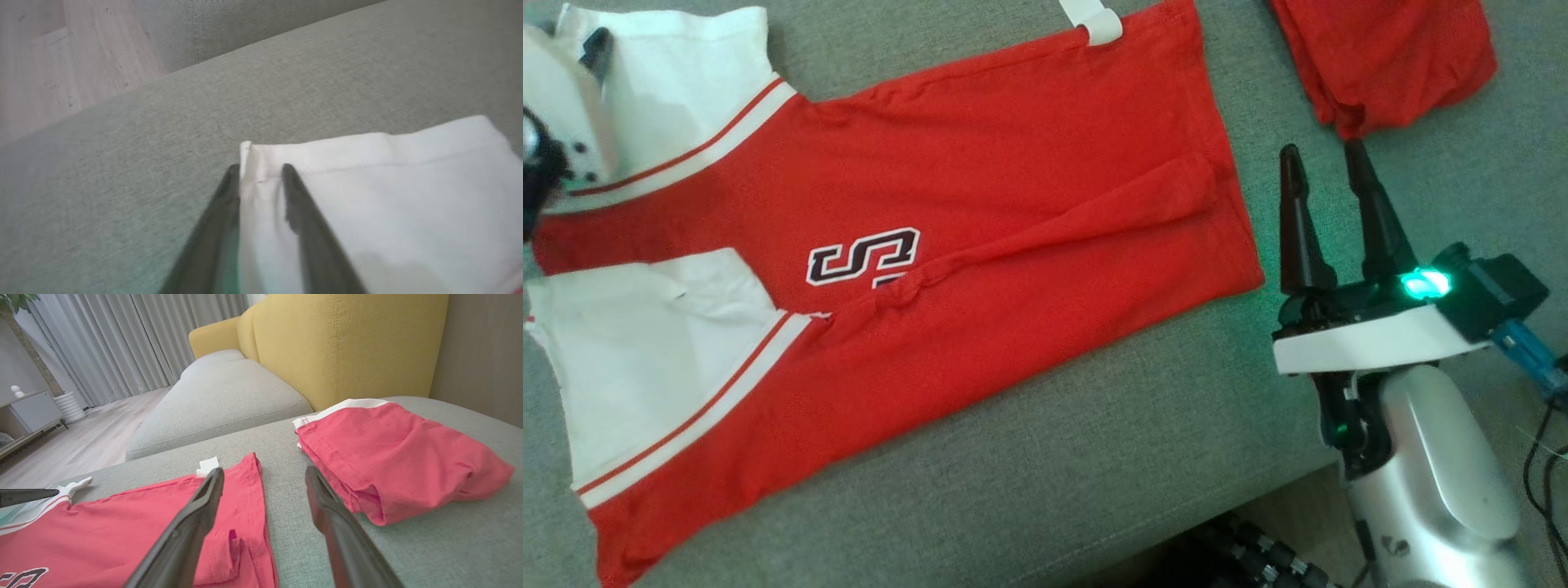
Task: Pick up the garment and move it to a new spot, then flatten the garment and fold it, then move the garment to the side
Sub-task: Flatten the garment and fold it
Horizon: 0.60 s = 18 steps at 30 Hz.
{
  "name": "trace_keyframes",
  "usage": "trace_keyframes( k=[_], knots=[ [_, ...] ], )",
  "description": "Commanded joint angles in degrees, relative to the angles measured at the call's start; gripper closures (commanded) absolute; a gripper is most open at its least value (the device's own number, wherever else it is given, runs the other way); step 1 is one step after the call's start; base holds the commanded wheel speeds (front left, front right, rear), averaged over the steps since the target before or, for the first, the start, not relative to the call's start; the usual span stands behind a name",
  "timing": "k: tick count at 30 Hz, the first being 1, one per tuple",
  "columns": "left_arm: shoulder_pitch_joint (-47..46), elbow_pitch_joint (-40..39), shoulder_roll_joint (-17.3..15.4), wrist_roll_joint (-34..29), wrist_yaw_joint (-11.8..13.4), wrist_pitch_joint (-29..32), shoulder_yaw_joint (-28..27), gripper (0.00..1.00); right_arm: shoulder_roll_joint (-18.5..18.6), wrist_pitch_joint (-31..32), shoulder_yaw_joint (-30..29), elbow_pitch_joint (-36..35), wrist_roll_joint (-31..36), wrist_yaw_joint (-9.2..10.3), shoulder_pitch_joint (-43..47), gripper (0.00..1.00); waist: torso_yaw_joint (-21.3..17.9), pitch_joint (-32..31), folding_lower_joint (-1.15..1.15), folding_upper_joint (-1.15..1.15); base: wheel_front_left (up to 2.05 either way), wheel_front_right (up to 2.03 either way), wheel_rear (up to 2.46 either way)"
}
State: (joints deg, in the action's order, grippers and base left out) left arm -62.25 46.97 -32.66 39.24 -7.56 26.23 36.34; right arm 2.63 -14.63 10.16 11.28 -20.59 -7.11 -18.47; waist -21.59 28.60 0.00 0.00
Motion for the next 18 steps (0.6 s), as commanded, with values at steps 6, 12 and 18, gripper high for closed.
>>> trace_keyframes(
  k=[6,12,18],
  knots=[
    [-0.60,-2.85,-0.90,4.45,0.08,-4.19,1.24,1.00,0.25,-0.37,-1.81,0.92,2.58,-0.37,-0.38,0.00,2.38,-2.54,0.00,0.00,0.00,0.00,0.00],
    [0.01,-4.47,1.17,5.12,0.08,-12.17,2.86,1.00,0.25,-0.37,-5.80,2.80,6.79,-0.37,-0.90,0.00,5.81,-5.62,0.00,0.00,0.00,0.00,0.00],
    [2.59,-8.69,2.70,5.73,0.08,-20.67,4.96,1.00,0.25,4.98,-12.25,3.18,13.24,-0.37,-3.90,0.00,11.99,-8.93,0.00,0.00,0.00,0.00,0.00]
  ],
)
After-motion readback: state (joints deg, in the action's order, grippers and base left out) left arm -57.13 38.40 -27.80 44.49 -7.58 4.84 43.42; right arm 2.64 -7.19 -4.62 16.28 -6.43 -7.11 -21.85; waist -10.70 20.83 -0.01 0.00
